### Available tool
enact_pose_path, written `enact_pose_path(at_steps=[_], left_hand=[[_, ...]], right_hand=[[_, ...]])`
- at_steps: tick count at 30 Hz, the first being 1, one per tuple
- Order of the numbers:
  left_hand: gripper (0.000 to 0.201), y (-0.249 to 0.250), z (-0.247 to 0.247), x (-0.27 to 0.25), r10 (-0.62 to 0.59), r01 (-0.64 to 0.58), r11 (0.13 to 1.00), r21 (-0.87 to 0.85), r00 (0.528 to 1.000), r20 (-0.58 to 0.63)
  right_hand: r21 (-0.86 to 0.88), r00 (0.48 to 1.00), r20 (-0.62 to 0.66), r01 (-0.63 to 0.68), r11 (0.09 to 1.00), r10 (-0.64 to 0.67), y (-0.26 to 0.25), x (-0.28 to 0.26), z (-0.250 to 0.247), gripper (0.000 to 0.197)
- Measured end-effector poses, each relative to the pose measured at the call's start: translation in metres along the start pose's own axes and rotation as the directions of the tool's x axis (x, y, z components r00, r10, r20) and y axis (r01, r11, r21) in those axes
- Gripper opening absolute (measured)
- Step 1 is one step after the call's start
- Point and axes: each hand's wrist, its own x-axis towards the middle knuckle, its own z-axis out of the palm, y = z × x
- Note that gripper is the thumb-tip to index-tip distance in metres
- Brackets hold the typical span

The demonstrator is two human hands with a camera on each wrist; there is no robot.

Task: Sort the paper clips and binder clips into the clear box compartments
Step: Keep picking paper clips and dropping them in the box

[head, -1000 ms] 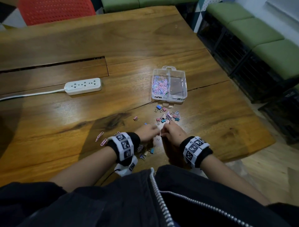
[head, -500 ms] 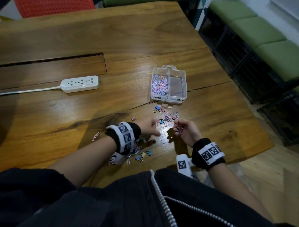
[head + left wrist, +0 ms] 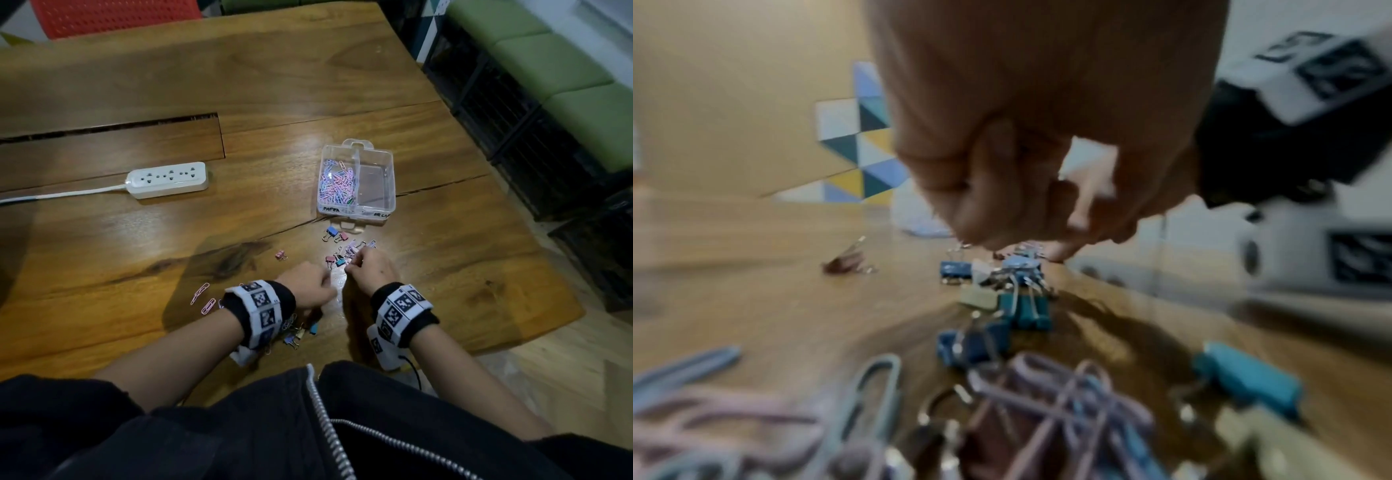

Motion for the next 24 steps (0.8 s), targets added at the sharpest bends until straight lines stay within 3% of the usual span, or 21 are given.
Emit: enact_pose_path(at_steps=[1, 3, 4, 5, 6, 8, 9, 11, 13, 14, 15, 17, 21, 24], left_hand=[[0.021, 0.0, -0.004, 0.001, 0.029, -0.021, 0.942, -0.336, 0.999, 0.017], [0.012, 0.001, -0.014, 0.002, 0.108, -0.056, 0.549, -0.834, 0.994, 0.004], [0.007, 0.002, -0.02, 0.002, 0.122, -0.055, 0.351, -0.935, 0.992, -0.012], [0.007, 0.005, -0.026, 0.004, 0.113, -0.048, 0.223, -0.974, 0.993, -0.023], [0.008, 0.006, -0.03, 0.006, 0.092, -0.038, 0.165, -0.986, 0.995, -0.023], [0.022, 0.011, -0.036, 0.015, 0.01, -0.007, 0.215, -0.977, 1.0, -0.005], [0.027, 0.013, -0.037, 0.021, -0.036, 0.004, 0.324, -0.946, 0.999, -0.008], [0.024, 0.018, -0.038, 0.031, -0.097, -0.001, 0.644, -0.765, 0.992, -0.083], [0.012, 0.018, -0.034, 0.042, -0.071, -0.026, 0.896, -0.443, 0.977, -0.201], [0.015, 0.017, -0.033, 0.045, -0.034, -0.019, 0.97, -0.241, 0.976, -0.214], [0.024, 0.017, -0.031, 0.048, 0.0, -0.01, 0.999, -0.047, 0.978, -0.209], [0.031, 0.017, -0.031, 0.05, 0.038, 0.001, 0.985, 0.173, 0.974, -0.223], [0.024, 0.018, -0.029, 0.053, 0.063, 0.0, 0.971, 0.241, 0.965, -0.255], [0.016, 0.015, -0.03, 0.051, 0.069, -0.011, 0.975, 0.222, 0.965, -0.255]], right_hand=[[-0.017, 0.999, 0.023, 0.03, 0.999, -0.03, 0.001, -0.002, 0.0, 0.011], [-0.03, 0.993, 0.091, 0.082, 0.996, -0.079, 0.007, -0.005, 0.002, 0.005], [-0.004, 0.988, 0.122, 0.094, 0.996, -0.093, 0.012, -0.005, 0.003, 0.005], [0.044, 0.984, 0.148, 0.094, 0.995, -0.1, 0.016, -0.005, 0.002, 0.011], [0.124, 0.98, 0.173, 0.075, 0.989, -0.096, 0.02, -0.004, 0.001, 0.016], [0.37, 0.972, 0.224, -0.013, 0.929, -0.076, 0.027, -0.002, -0.008, 0.025], [0.507, 0.966, 0.251, -0.069, 0.859, -0.07, 0.029, -0.001, -0.013, 0.026], [0.73, 0.953, 0.294, -0.179, 0.659, -0.067, 0.033, 0.002, -0.023, 0.021], [0.822, 0.949, 0.306, -0.222, 0.524, -0.078, 0.033, 0.006, -0.033, 0.025], [0.826, 0.947, 0.312, -0.231, 0.515, -0.077, 0.032, 0.008, -0.037, 0.029], [0.812, 0.945, 0.32, -0.237, 0.534, -0.067, 0.03, 0.009, -0.039, 0.029], [0.757, 0.946, 0.325, -0.253, 0.603, -0.012, 0.027, 0.013, -0.04, 0.025], [0.596, 0.937, 0.348, -0.222, 0.772, 0.0, 0.016, 0.015, -0.039, 0.024], [0.532, 0.954, 0.299, -0.153, 0.833, -0.015, 0.012, 0.022, -0.031, 0.028]])
